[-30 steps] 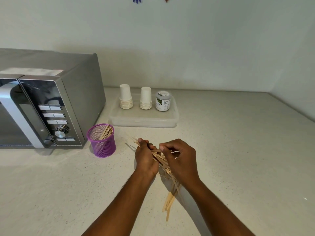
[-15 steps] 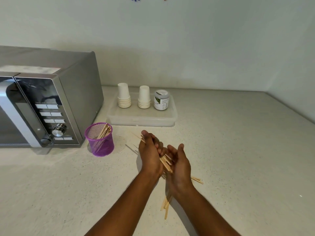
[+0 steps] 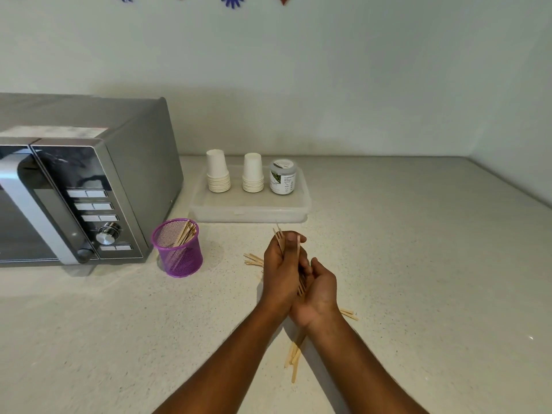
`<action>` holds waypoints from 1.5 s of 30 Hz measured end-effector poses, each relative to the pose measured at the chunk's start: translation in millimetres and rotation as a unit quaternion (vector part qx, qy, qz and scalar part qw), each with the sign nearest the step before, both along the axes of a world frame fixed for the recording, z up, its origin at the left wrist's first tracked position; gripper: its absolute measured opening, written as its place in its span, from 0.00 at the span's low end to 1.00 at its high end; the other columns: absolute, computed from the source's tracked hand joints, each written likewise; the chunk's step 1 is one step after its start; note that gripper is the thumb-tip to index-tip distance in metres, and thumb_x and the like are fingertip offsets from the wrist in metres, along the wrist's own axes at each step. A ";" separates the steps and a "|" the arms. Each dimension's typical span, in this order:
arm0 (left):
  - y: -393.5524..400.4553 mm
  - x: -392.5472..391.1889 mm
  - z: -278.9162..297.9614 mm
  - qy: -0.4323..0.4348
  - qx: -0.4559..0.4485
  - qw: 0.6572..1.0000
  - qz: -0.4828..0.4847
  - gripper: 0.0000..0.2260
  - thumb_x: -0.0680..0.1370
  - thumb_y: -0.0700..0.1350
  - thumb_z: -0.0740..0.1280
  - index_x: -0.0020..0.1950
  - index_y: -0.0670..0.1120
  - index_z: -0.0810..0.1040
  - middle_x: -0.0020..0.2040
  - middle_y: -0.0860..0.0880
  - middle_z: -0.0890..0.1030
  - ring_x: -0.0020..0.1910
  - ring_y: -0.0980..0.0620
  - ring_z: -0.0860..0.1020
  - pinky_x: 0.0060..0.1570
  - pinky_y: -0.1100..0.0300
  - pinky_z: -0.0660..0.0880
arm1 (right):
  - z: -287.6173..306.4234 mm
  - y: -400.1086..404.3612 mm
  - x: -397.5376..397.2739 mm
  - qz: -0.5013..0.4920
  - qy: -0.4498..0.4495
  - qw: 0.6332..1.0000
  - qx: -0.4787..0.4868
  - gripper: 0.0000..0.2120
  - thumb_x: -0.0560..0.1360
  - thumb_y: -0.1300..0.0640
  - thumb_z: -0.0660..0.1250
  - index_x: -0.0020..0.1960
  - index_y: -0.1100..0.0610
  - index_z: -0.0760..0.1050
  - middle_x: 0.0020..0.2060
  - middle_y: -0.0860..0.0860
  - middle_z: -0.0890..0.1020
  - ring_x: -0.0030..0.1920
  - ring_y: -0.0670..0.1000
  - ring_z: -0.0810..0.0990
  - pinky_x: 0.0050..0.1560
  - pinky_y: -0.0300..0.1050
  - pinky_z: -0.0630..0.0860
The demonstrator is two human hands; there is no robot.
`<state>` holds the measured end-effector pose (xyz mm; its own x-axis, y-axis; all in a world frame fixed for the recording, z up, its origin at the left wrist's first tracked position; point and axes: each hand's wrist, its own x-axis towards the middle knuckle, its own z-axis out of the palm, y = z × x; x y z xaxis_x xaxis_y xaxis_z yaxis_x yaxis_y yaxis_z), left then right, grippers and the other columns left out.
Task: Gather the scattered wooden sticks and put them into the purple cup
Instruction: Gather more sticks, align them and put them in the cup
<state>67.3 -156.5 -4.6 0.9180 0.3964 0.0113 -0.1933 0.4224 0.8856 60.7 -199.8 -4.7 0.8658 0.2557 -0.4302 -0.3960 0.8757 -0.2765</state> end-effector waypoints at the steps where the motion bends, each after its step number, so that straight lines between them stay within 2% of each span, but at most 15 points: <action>1: 1.3 -1.3 1.2 0.003 0.000 1.000 -0.008 0.12 0.83 0.51 0.64 0.50 0.43 0.80 0.30 0.47 0.69 0.30 0.49 0.68 0.37 0.55 0.71 | 0.0 1.0 0.0 -0.003 0.008 1.000 0.012 0.19 0.84 0.51 0.56 0.38 0.56 0.75 0.31 0.51 0.76 0.33 0.51 0.82 0.45 0.49 0.77; 4: 1.5 -7.2 4.3 0.017 0.000 1.000 -0.025 0.10 0.84 0.46 0.63 0.51 0.40 0.79 0.29 0.48 0.67 0.29 0.52 0.68 0.38 0.56 0.72 | 1.0 0.6 0.2 -0.015 0.013 0.999 0.032 0.21 0.83 0.51 0.57 0.34 0.56 0.73 0.27 0.50 0.73 0.30 0.51 0.78 0.47 0.48 0.76; 7: -4.5 -12.2 6.5 0.025 0.023 0.999 -0.023 0.07 0.80 0.43 0.69 0.44 0.43 0.79 0.28 0.47 0.71 0.30 0.52 0.74 0.43 0.57 0.80 | -0.5 -2.4 4.3 -0.014 -0.001 1.000 0.002 0.20 0.84 0.49 0.58 0.39 0.57 0.76 0.29 0.51 0.78 0.36 0.51 0.82 0.51 0.48 0.78; 11: -9.5 -8.0 8.7 0.041 -0.017 0.999 -0.002 0.19 0.81 0.50 0.68 0.30 0.47 0.76 0.29 0.45 0.73 0.32 0.48 0.74 0.49 0.49 0.77 | -2.8 0.5 3.5 -0.021 -0.015 0.999 0.037 0.16 0.84 0.50 0.57 0.41 0.56 0.75 0.31 0.52 0.79 0.34 0.51 0.84 0.41 0.47 0.83; 15: -2.9 -6.6 8.7 -0.002 0.042 0.999 0.006 0.17 0.80 0.56 0.69 0.36 0.47 0.83 0.37 0.44 0.83 0.39 0.48 0.82 0.48 0.52 0.79 | 0.8 0.9 1.8 -0.016 -0.022 0.999 0.044 0.17 0.84 0.52 0.58 0.49 0.60 0.82 0.40 0.54 0.85 0.43 0.54 0.88 0.48 0.51 0.80; 17: -3.2 -7.1 8.6 0.007 0.034 0.999 0.005 0.14 0.79 0.53 0.70 0.38 0.47 0.83 0.36 0.42 0.82 0.38 0.43 0.80 0.50 0.48 0.79 | -2.7 -1.5 3.9 -0.019 -0.003 0.999 0.027 0.19 0.84 0.51 0.56 0.48 0.60 0.82 0.40 0.55 0.86 0.46 0.55 0.87 0.51 0.51 0.78; 19: -3.2 -7.3 12.3 0.011 -0.016 1.000 0.008 0.17 0.81 0.52 0.69 0.35 0.46 0.79 0.29 0.42 0.74 0.31 0.44 0.72 0.46 0.49 0.76 | -3.4 -3.7 3.9 -0.017 -0.010 1.000 0.014 0.25 0.84 0.51 0.55 0.39 0.60 0.84 0.33 0.53 0.83 0.41 0.53 0.85 0.51 0.49 0.77; 21: 2.0 -6.5 13.0 0.008 0.001 1.000 0.015 0.24 0.82 0.57 0.65 0.30 0.46 0.72 0.24 0.45 0.69 0.25 0.49 0.69 0.34 0.56 0.74 | -4.4 -4.5 3.0 -0.003 -0.031 0.999 -0.021 0.29 0.85 0.51 0.54 0.34 0.60 0.84 0.30 0.54 0.83 0.34 0.51 0.86 0.48 0.48 0.76; 24: 12.6 -4.5 14.8 0.005 -0.024 0.999 0.032 0.28 0.83 0.60 0.60 0.26 0.50 0.67 0.22 0.48 0.67 0.21 0.52 0.66 0.27 0.61 0.69 | -4.8 -4.5 -6.6 0.014 -0.072 0.990 -0.118 0.22 0.85 0.53 0.58 0.43 0.61 0.85 0.40 0.57 0.86 0.41 0.53 0.88 0.48 0.49 0.80; 27: 26.5 3.8 10.9 0.024 -0.047 0.994 0.093 0.29 0.84 0.59 0.58 0.24 0.52 0.68 0.23 0.50 0.68 0.22 0.52 0.68 0.31 0.57 0.70 | -4.0 -3.9 -19.6 0.025 -0.160 0.949 -0.270 0.12 0.83 0.59 0.64 0.50 0.57 0.87 0.48 0.56 0.88 0.50 0.51 0.88 0.50 0.43 0.84; 29: 34.2 7.6 8.7 0.028 -0.046 0.992 0.115 0.27 0.84 0.59 0.57 0.26 0.52 0.70 0.27 0.49 0.73 0.28 0.49 0.76 0.39 0.52 0.76 | -3.1 -2.6 -26.4 0.019 -0.229 0.898 -0.376 0.12 0.81 0.62 0.66 0.55 0.49 0.86 0.50 0.48 0.89 0.53 0.46 0.87 0.51 0.36 0.82; 32: 38.9 8.8 7.2 0.017 -0.065 0.991 0.119 0.25 0.85 0.57 0.58 0.30 0.50 0.73 0.32 0.49 0.79 0.37 0.50 0.82 0.54 0.50 0.79 | -2.8 -3.0 -28.1 -0.011 -0.285 0.826 -0.486 0.15 0.77 0.62 0.73 0.49 0.40 0.85 0.45 0.38 0.88 0.49 0.41 0.87 0.46 0.30 0.80; 35: 39.8 7.4 6.4 0.022 -0.107 0.990 0.091 0.20 0.85 0.54 0.60 0.36 0.46 0.76 0.34 0.48 0.81 0.39 0.50 0.82 0.55 0.52 0.78 | -5.4 -8.1 -22.5 -0.031 -0.287 0.801 -0.524 0.12 0.74 0.61 0.76 0.50 0.43 0.85 0.42 0.38 0.88 0.45 0.43 0.88 0.45 0.32 0.81; 40: 57.6 -1.2 11.4 -0.012 -0.302 0.953 -0.028 0.18 0.81 0.58 0.63 0.41 0.45 0.75 0.29 0.48 0.74 0.32 0.48 0.77 0.43 0.54 0.76 | -10.1 -21.6 -7.6 -0.005 -0.237 0.858 -0.455 0.09 0.73 0.64 0.76 0.52 0.57 0.87 0.42 0.53 0.89 0.44 0.55 0.89 0.44 0.43 0.85; 45: 69.4 -2.8 11.9 -0.001 -0.342 0.939 -0.035 0.20 0.85 0.55 0.54 0.38 0.47 0.70 0.25 0.51 0.64 0.24 0.53 0.64 0.35 0.58 0.65 | -12.2 -21.9 -2.9 0.054 -0.260 0.856 -0.443 0.09 0.74 0.60 0.75 0.54 0.56 0.87 0.46 0.53 0.89 0.49 0.54 0.89 0.49 0.43 0.85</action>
